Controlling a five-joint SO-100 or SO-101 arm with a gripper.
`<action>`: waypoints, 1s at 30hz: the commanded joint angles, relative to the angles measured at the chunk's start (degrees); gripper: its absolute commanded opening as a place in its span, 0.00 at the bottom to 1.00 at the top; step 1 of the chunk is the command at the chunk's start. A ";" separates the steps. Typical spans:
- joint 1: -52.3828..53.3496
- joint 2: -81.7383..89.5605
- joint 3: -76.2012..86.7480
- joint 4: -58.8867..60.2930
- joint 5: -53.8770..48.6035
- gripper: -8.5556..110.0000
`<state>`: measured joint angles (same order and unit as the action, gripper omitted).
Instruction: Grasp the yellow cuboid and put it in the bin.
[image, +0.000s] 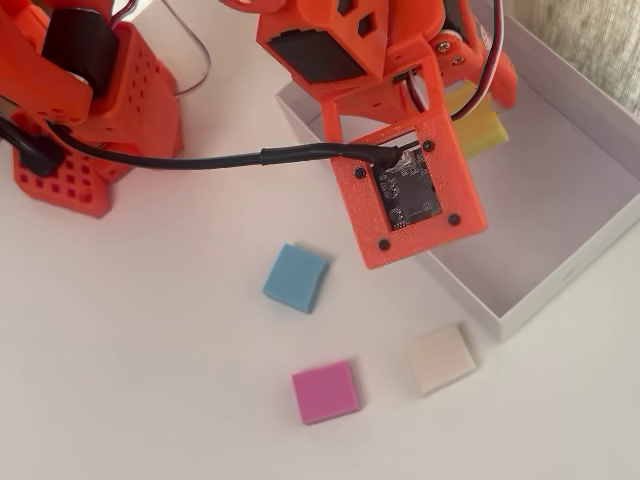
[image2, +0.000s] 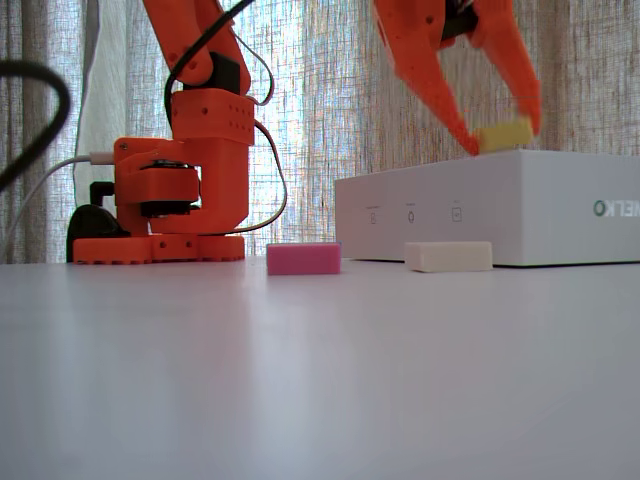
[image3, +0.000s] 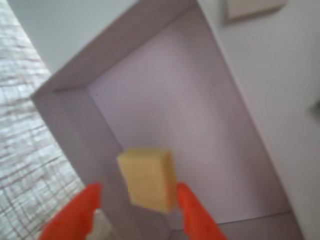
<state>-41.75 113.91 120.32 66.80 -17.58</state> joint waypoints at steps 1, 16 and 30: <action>0.35 2.02 2.11 -3.69 -0.79 0.41; 16.70 26.98 8.00 -50.45 -1.14 0.44; 33.40 75.67 38.76 -23.20 8.53 0.38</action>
<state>-9.32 186.77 157.94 37.88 -10.72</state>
